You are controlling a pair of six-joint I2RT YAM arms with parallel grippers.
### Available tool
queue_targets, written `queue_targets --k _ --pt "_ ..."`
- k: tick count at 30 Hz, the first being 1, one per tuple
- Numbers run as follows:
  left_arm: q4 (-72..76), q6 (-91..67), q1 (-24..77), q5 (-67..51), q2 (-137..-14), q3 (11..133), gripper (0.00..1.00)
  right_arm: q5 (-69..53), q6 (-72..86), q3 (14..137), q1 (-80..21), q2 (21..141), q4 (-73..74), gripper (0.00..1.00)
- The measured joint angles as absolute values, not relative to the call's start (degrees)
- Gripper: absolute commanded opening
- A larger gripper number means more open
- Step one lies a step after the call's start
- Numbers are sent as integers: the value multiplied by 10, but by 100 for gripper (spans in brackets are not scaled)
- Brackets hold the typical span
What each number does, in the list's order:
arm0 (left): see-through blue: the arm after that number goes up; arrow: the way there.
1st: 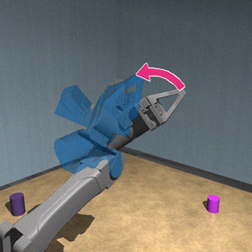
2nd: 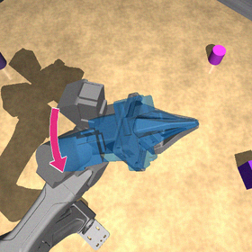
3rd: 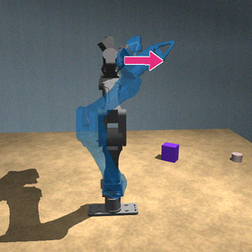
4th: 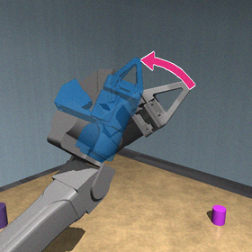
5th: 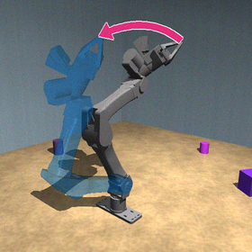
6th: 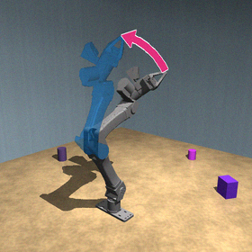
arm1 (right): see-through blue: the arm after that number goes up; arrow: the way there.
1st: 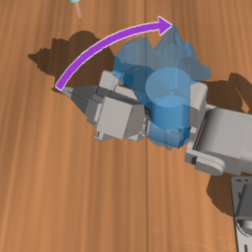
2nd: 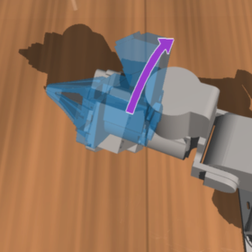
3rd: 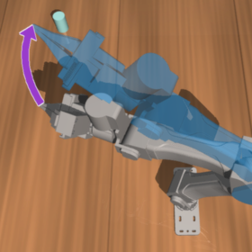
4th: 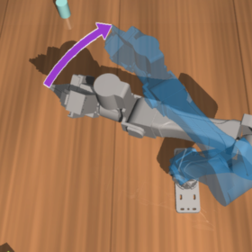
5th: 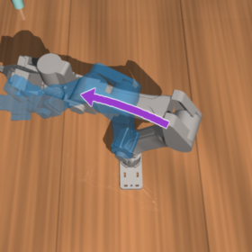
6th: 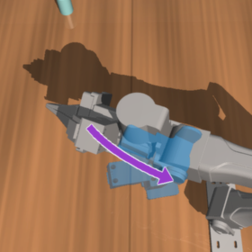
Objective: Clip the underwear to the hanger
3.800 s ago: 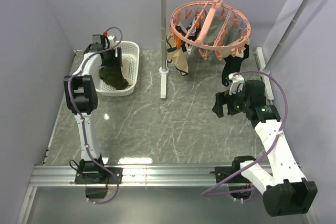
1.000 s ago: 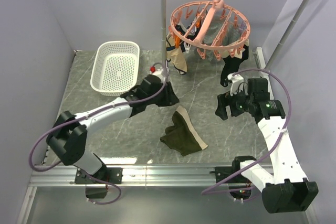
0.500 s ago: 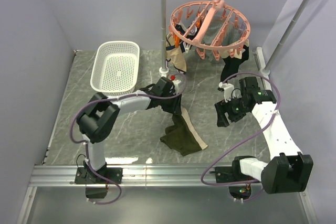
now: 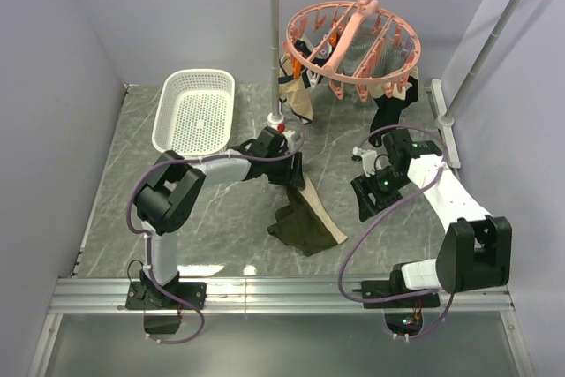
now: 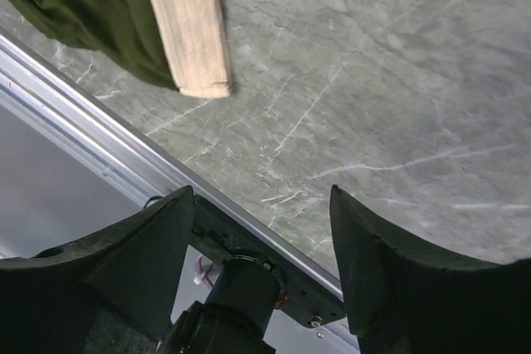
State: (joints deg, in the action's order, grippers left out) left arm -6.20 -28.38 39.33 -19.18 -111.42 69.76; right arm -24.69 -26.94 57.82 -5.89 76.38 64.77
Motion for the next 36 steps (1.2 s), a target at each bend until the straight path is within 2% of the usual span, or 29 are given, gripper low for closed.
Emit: queue_targets --k 5,7,10,20,27,30,31,34,36 --pt "-63 -286 384 -184 -1101 696 50 -245 -265 579 -102 811 641 64" --pt "-62 -297 382 -183 -1096 696 49 -245 -260 582 -126 841 639 64" --pt "-47 -317 375 -186 -1079 678 56 -249 -249 582 -156 889 624 64" --pt "-24 -362 330 -203 -984 620 62 -258 -190 576 -238 943 554 63" --pt "-27 -371 291 -215 -962 620 64 -193 -165 569 -311 973 515 61" --pt "-29 -371 275 -216 -958 620 63 -158 -165 568 -326 982 515 42" --pt "-29 -371 273 -216 -956 619 62 -145 -168 568 -328 984 514 26" --pt "-27 -370 275 -219 -953 616 62 -117 -184 562 -328 985 513 0" --pt "-27 -368 280 -219 -954 616 62 -108 -192 555 -328 976 515 0"
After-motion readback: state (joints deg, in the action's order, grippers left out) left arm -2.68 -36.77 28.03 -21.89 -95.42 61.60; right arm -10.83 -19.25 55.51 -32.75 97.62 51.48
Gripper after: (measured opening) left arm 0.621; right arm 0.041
